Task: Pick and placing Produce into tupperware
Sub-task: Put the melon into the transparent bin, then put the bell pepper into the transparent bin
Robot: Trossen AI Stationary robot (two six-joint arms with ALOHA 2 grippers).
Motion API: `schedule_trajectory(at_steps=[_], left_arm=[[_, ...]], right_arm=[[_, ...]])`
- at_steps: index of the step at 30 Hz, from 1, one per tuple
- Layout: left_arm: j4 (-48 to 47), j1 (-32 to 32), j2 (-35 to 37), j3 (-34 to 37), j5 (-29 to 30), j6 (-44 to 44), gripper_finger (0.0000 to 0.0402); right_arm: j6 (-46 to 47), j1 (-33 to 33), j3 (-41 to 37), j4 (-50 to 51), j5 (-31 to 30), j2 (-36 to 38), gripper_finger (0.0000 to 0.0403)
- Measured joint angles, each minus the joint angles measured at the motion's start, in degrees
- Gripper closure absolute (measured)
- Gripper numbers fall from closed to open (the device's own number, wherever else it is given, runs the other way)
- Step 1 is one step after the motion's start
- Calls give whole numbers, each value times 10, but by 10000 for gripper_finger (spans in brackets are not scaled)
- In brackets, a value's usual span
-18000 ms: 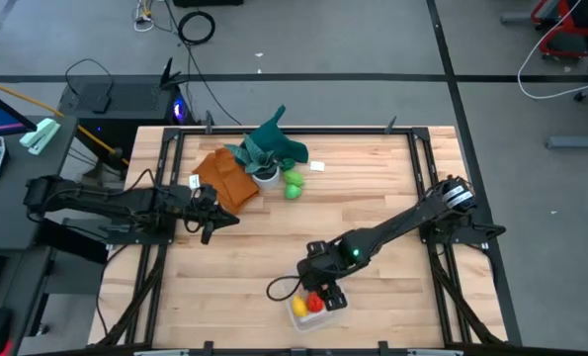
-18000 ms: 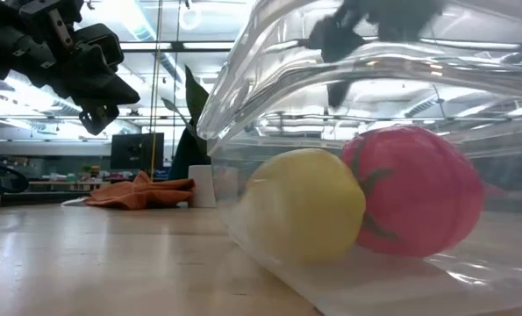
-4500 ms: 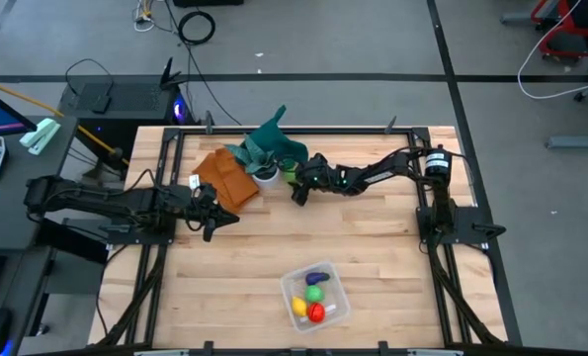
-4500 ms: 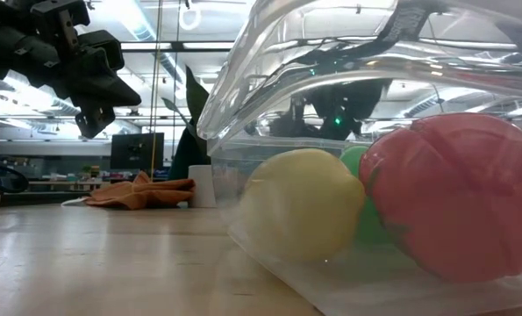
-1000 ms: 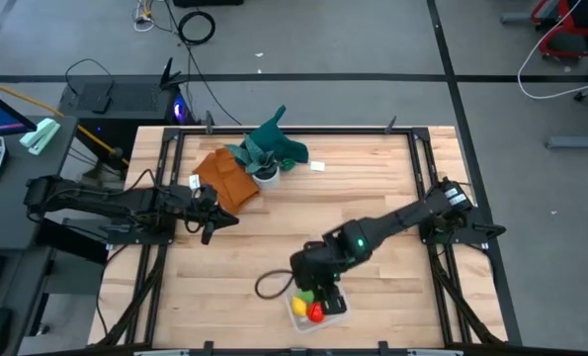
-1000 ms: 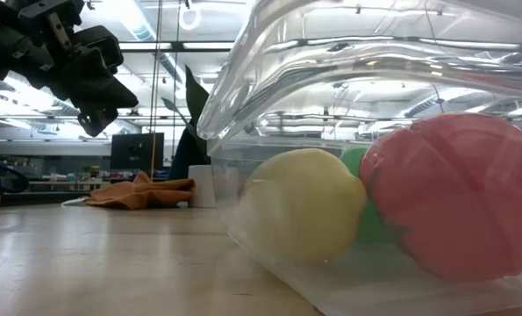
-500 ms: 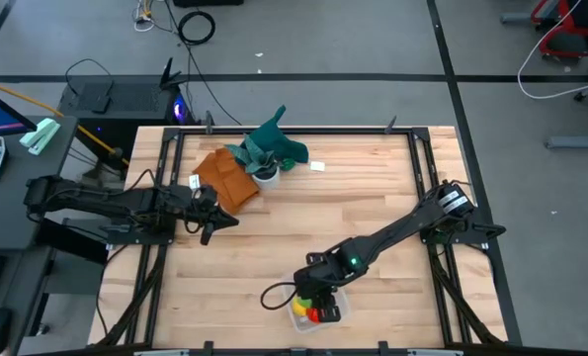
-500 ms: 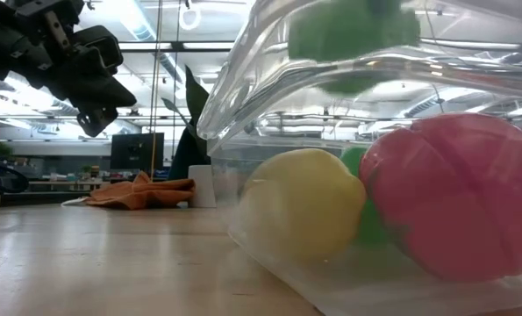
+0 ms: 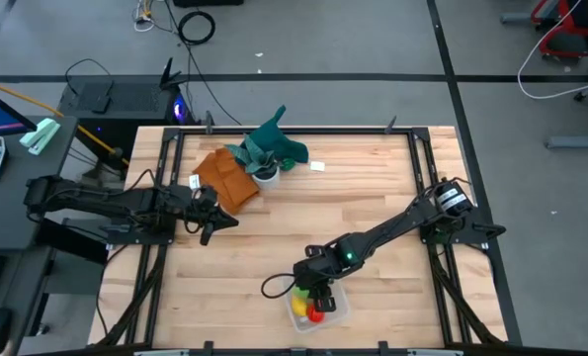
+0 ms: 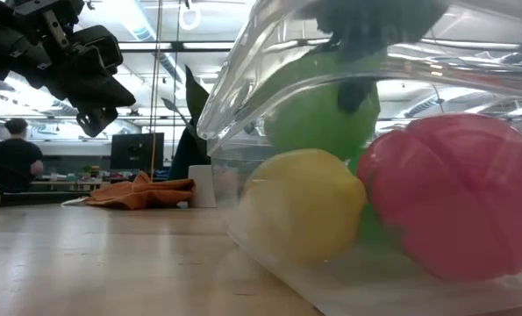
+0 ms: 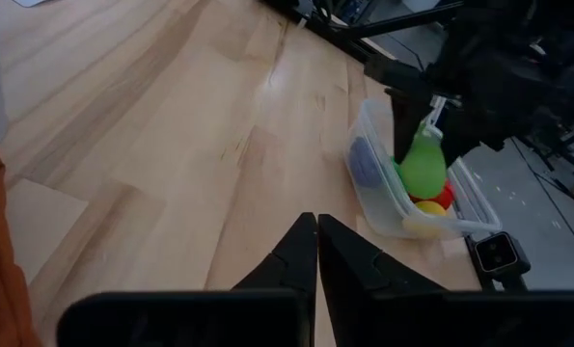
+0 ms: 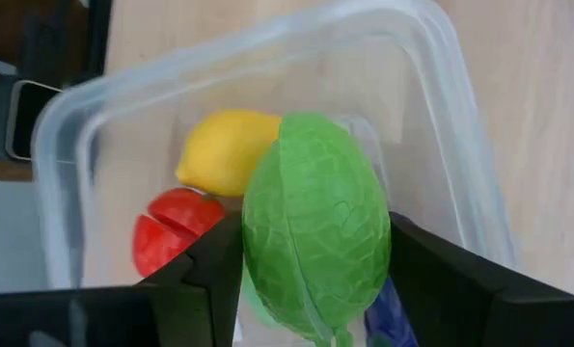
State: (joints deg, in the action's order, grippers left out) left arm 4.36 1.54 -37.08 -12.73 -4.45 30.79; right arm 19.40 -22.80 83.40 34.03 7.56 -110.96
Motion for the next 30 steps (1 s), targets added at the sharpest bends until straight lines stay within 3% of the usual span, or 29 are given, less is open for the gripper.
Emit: schedule_trajectory(at_steps=[30], left_arm=[[0,0,0,0,0,-4,374]], right_arm=[[-8,14,-5,-25,32,0,168]])
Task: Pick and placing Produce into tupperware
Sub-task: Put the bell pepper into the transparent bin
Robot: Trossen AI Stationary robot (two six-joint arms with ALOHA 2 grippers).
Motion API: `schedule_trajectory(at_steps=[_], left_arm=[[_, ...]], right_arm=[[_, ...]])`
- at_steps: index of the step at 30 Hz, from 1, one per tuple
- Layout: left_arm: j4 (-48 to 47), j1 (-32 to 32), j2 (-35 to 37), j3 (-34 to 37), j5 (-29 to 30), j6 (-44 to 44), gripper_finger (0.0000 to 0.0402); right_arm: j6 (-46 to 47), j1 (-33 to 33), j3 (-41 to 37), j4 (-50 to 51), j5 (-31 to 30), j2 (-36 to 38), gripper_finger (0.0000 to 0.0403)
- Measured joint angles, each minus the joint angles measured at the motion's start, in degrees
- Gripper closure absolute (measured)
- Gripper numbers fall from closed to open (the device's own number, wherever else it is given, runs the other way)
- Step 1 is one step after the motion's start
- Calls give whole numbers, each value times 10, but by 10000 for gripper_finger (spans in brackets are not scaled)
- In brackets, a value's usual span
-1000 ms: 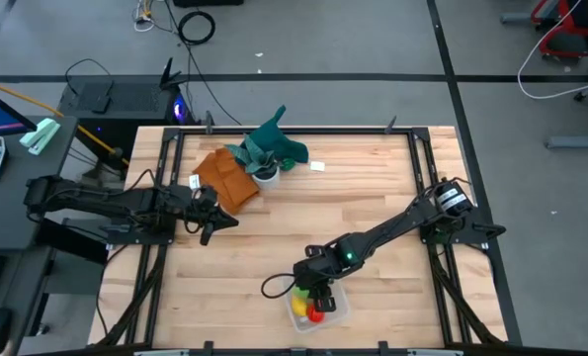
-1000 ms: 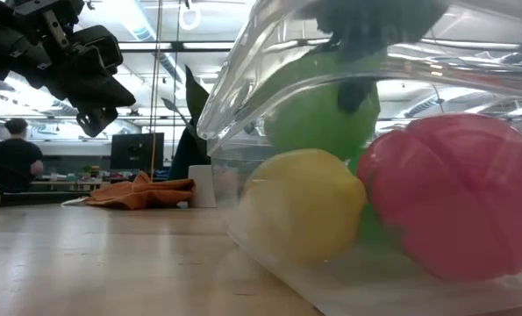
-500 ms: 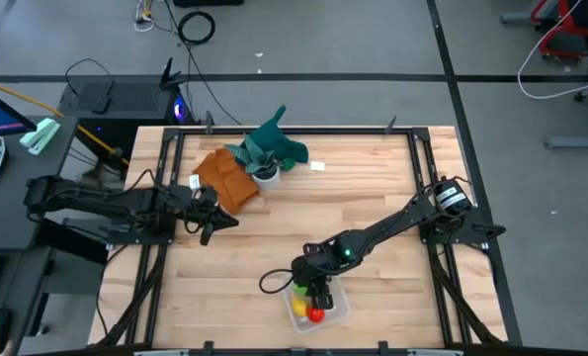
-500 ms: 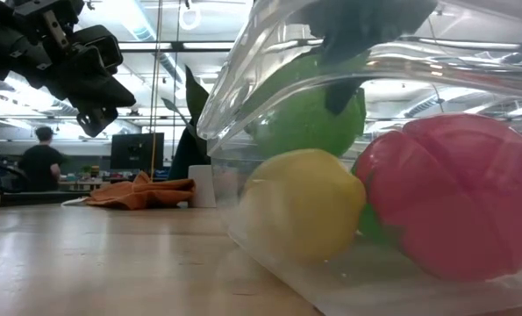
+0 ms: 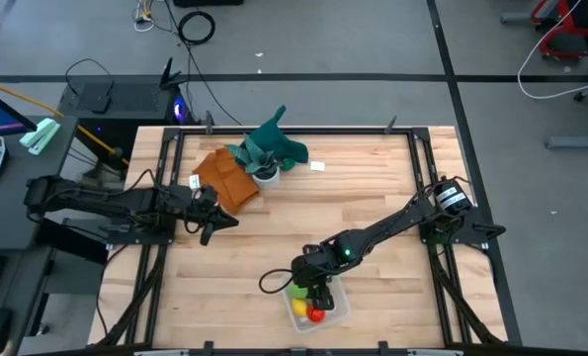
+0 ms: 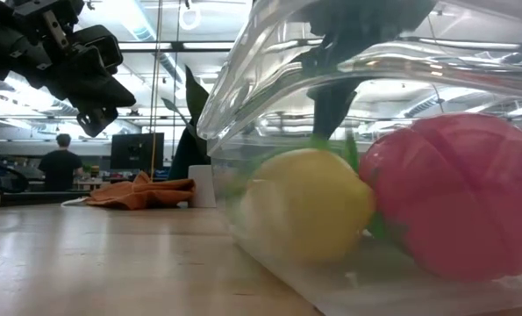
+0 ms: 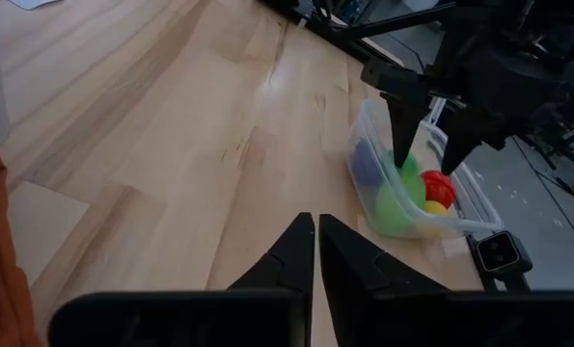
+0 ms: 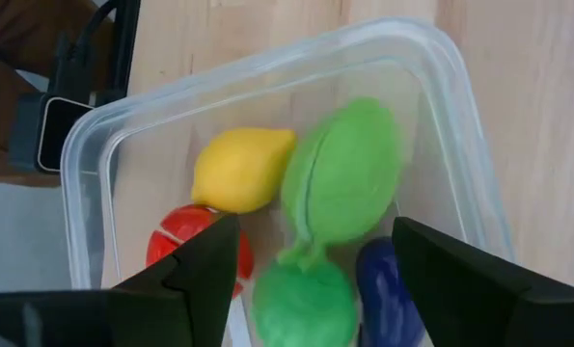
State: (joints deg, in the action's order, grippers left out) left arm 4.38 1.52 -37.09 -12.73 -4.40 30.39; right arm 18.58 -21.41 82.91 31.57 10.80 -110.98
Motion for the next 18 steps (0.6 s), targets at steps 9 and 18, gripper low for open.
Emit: schedule_trajectory(at_steps=[9,18], left_arm=[[0,0,0,0,0,0,386],[0,0,0,0,0,1,380]], right_arm=[[3,0,0,0,0,0,151],[9,1,12,23,0,11,162]])
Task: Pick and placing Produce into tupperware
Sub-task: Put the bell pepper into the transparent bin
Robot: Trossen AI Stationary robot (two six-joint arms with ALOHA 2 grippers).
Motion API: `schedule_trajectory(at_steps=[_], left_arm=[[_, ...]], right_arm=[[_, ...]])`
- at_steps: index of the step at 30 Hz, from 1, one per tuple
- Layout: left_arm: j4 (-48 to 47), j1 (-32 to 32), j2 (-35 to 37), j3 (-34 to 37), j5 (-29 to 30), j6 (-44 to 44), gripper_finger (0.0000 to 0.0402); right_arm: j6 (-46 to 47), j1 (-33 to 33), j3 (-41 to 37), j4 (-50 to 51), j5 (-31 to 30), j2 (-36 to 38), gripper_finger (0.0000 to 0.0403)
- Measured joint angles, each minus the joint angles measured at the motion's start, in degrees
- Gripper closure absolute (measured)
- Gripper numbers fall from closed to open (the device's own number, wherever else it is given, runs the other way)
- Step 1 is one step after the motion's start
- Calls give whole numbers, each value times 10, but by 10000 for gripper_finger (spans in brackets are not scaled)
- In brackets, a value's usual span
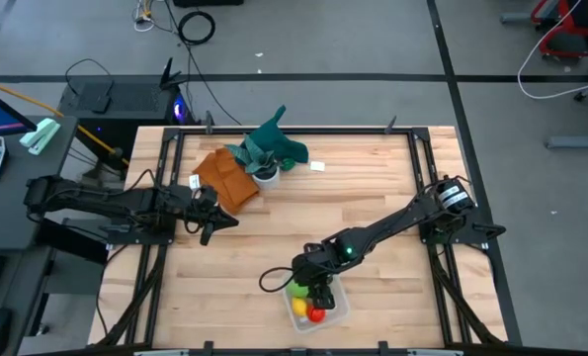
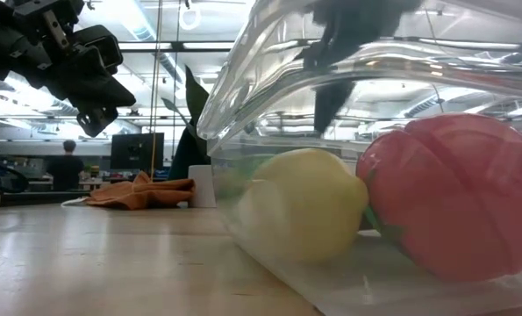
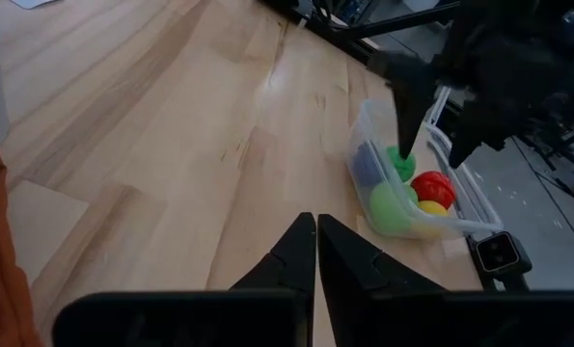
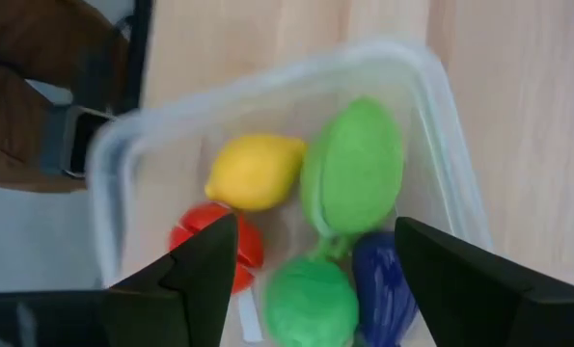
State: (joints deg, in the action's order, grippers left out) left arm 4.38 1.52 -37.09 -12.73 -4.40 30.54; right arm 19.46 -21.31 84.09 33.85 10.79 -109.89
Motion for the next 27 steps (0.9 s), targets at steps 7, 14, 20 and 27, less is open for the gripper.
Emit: schedule_trajectory(at_steps=[7,14,20,27], left_arm=[[0,0,0,0,0,-1,383],[1,0,0,0,0,-1,386],[0,0,0,0,0,-2,377],[1,0,0,0,1,-2,386]], right_arm=[[5,2,24,53,-13,41,171],[41,-3,25,150,-60,115,177],[60,-7,1,189,-110,161,179],[100,10,-109,180,-134,190,179]])
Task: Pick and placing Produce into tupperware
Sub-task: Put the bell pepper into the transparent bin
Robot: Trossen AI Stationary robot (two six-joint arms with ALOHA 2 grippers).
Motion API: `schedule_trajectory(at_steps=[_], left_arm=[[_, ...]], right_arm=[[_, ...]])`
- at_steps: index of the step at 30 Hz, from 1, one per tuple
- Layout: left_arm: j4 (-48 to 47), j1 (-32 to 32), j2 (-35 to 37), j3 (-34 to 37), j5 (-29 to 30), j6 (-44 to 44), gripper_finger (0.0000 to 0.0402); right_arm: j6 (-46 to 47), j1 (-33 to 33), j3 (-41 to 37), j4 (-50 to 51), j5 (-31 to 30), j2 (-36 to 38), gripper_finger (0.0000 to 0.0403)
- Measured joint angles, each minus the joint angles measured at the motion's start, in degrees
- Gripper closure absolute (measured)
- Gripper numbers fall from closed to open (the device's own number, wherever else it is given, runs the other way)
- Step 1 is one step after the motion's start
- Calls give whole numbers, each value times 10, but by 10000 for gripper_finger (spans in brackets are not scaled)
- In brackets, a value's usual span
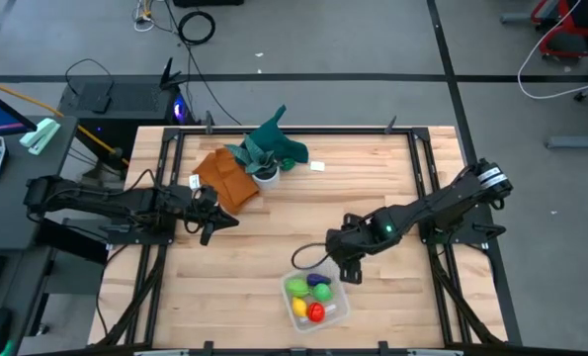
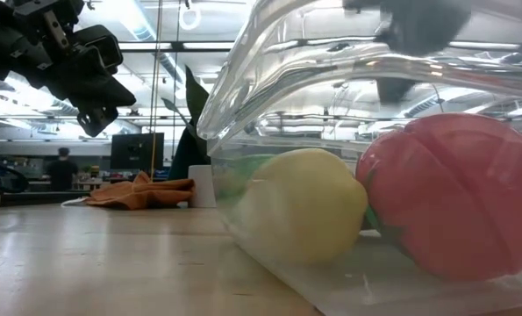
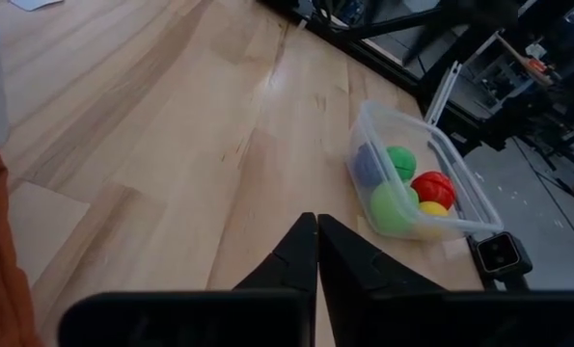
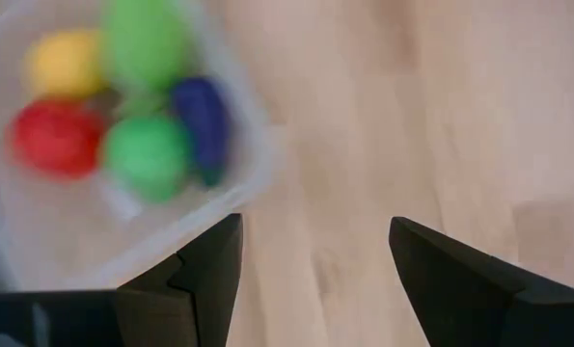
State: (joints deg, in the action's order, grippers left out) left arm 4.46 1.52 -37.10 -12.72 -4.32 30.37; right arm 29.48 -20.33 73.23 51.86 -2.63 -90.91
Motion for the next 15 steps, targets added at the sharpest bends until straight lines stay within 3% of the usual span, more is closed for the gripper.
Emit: schedule_trajectory(at_steps=[7,15], left_arm=[[0,0,0,0,0,5,381],[0,0,0,0,20,-2,383]], right_arm=[[112,76,-117,-138,12,24,179],[22,192,-143,-229,8,25,179]])
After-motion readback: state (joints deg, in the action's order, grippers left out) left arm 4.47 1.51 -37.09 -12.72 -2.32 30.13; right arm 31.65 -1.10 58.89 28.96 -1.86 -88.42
